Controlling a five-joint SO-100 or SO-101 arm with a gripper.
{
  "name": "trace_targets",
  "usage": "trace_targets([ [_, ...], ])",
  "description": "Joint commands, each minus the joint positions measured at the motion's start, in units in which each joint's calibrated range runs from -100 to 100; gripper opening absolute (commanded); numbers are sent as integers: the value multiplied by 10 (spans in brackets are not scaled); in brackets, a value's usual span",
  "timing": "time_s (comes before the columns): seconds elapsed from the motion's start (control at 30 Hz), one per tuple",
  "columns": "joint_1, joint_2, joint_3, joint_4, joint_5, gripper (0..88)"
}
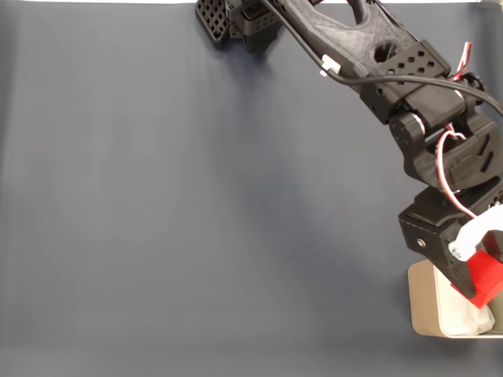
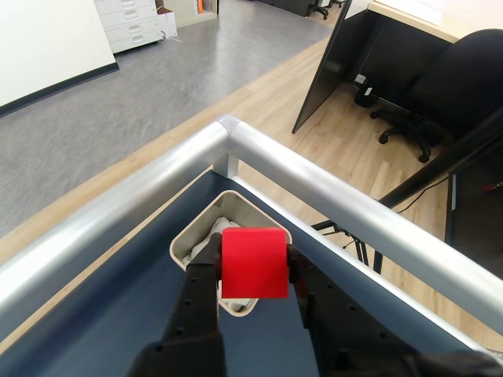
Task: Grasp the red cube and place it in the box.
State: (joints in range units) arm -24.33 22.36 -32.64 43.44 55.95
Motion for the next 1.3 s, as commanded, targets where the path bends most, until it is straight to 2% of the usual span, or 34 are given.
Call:
trace_targets([
  [0.0, -7, -1, -46, 1, 9, 14],
  [0.77, -7, 87, -137, 1, -7, 13],
  [1.27, -12, 95, -138, 3, -13, 15],
])
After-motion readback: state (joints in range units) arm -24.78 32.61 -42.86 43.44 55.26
